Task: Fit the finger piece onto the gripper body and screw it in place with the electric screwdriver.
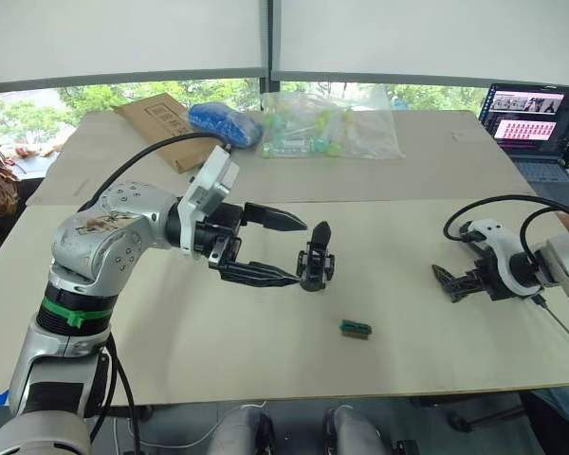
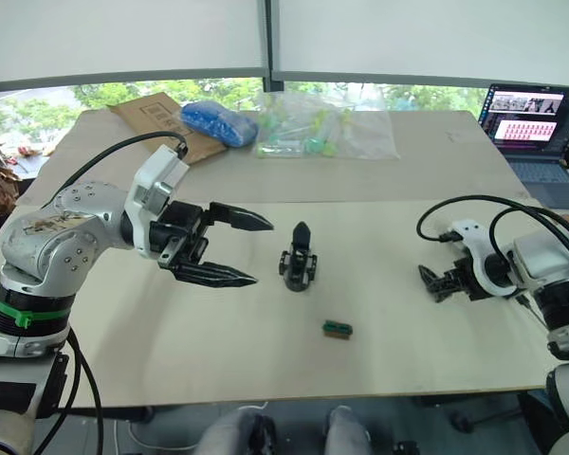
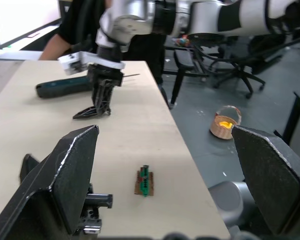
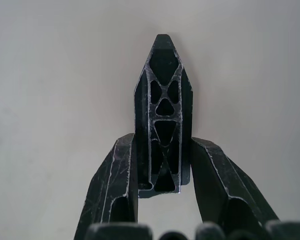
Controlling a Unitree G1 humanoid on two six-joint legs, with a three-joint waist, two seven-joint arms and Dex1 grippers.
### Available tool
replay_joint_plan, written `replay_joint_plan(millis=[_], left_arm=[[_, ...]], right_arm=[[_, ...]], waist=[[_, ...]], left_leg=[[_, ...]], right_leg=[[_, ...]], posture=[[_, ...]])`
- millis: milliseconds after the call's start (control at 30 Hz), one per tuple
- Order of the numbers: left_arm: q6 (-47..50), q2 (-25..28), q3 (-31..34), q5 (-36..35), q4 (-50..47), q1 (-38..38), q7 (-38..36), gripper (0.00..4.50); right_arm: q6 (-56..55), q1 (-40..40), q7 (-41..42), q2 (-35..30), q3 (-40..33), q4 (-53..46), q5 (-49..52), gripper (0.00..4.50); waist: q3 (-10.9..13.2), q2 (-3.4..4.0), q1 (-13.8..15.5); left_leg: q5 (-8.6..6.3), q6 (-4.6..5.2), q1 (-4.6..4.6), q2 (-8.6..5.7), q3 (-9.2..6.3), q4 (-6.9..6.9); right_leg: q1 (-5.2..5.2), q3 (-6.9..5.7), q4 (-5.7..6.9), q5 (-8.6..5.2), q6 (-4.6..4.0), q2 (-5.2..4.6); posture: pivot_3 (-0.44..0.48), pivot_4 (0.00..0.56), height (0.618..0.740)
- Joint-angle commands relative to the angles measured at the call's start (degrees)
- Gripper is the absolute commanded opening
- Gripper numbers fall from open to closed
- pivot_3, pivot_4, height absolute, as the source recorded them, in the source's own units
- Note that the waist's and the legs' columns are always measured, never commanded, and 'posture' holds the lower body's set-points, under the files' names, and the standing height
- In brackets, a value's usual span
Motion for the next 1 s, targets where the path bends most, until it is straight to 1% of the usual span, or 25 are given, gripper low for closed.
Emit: replay_joint_plan(millis=[33,100,200,300,367,433,500,533,600,700,833,933,1000], left_arm=[[2.41,-2.68,3.31,-0.55,1.08,-1.72,7.92,4.50],[6.88,-5.98,5.43,-1.78,2.49,-2.86,15.87,4.50],[10.58,-12.47,7.98,-1.61,4.83,-4.50,27.38,4.50],[13.68,-20.42,12.53,-3.21,8.16,-6.87,38.64,4.50],[14.18,-24.33,14.86,-3.43,9.72,-7.98,44.33,4.50],[14.84,-28.61,18.87,-6.11,11.43,-8.84,50.14,4.50],[16.15,-31.24,21.54,-8.92,11.41,-9.05,53.43,3.95],[16.81,-31.80,21.73,-9.96,10.39,-8.74,53.90,3.64],[17.64,-32.57,22.20,-11.79,8.99,-8.29,55.20,2.70],[18.08,-33.28,23.26,-13.88,8.35,-8.02,57.89,2.66],[17.94,-33.11,23.44,-15.65,7.31,-7.49,59.60,2.66],[17.29,-33.05,23.31,-16.26,7.02,-7.23,60.63,1.79],[17.29,-32.95,23.37,-16.98,6.99,-7.05,61.17,0.99]], right_arm=[[-8.50,-0.15,-1.69,0.14,-10.20,-8.96,1.30,1.12],[-9.69,0.86,-6.62,3.69,-14.69,-15.19,1.87,1.12],[-14.26,1.26,-14.11,11.09,-18.08,-25.05,0.46,1.12],[-15.39,0.06,-20.67,18.96,-18.69,-32.11,-0.01,1.12],[-16.00,-0.29,-22.26,22.92,-18.55,-35.45,0.86,1.12],[-16.48,-0.19,-22.00,25.19,-17.19,-38.81,1.46,1.12],[-16.38,-0.53,-22.16,26.65,-15.96,-40.33,1.04,1.12],[-16.17,-0.84,-22.11,27.27,-15.69,-40.46,1.10,1.12],[-15.75,-1.20,-21.72,28.15,-15.34,-40.85,1.48,1.12],[-14.69,-1.61,-21.58,29.46,-15.08,-41.83,2.38,1.12],[-13.42,-1.77,-21.87,30.28,-14.82,-42.71,3.02,1.12],[-13.45,-1.99,-22.62,30.80,-14.96,-42.80,3.32,1.12],[-13.77,-2.33,-23.29,31.12,-14.94,-42.71,3.00,1.12]], waist=[[0.00,0.00,-0.02],[0.00,0.00,0.03],[0.00,-0.01,0.06],[0.00,-0.01,0.19],[0.00,-0.01,0.57],[0.00,-0.01,0.75],[0.00,-0.01,0.72],[0.00,-0.01,0.69],[0.00,-0.01,0.71],[0.00,-0.01,0.47],[0.00,-0.01,0.21],[0.00,-0.01,0.20],[-0.01,-0.01,0.17]], left_leg=[[0.00,0.00,0.01,0.00,0.01,0.00],[0.00,0.00,0.02,0.02,-0.03,-0.01],[0.03,-0.05,0.03,0.03,-0.11,-0.02],[0.04,-0.05,0.02,0.01,-0.12,-0.02],[0.04,-0.04,-0.02,-0.01,-0.13,-0.01],[0.04,-0.04,-0.05,-0.05,-0.15,0.00],[0.04,-0.03,-0.05,-0.06,-0.16,-0.01],[0.04,-0.03,-0.05,-0.06,-0.15,-0.02],[0.04,-0.03,-0.04,-0.06,-0.15,-0.01],[0.04,-0.04,-0.01,-0.06,-0.14,-0.01],[0.06,-0.06,0.01,-0.06,-0.14,-0.06],[0.06,-0.06,0.01,-0.08,-0.13,-0.06],[0.06,-0.06,0.01,-0.08,-0.13,-0.06]], right_leg=[[0.00,0.01,0.02,0.00,0.00,0.00],[0.01,0.00,0.04,0.00,0.00,0.00],[0.05,-0.03,0.03,0.00,-0.01,0.03],[0.05,-0.03,0.06,0.01,-0.01,0.03],[0.04,-0.06,0.08,0.01,-0.01,0.03],[0.05,-0.08,0.09,0.02,0.00,0.04],[0.08,-0.09,0.09,0.03,0.02,0.04],[0.08,-0.08,0.09,0.04,0.03,0.04],[0.08,-0.10,0.10,0.04,0.03,0.06],[0.08,-0.08,0.11,0.04,0.02,0.07],[0.08,-0.08,0.16,0.04,0.01,0.11],[0.10,-0.08,0.15,0.04,0.01,0.11],[0.10,-0.09,0.15,0.04,0.01,0.11]], posture=[[0.000,0.150,0.732],[0.000,0.150,0.732],[0.000,0.150,0.732],[0.000,0.150,0.732],[0.000,0.150,0.732],[0.000,0.150,0.732],[0.000,0.150,0.732],[0.000,0.150,0.732],[0.000,0.150,0.732],[0.000,0.150,0.732],[0.000,0.150,0.732],[0.000,0.150,0.732],[0.000,0.150,0.732]])
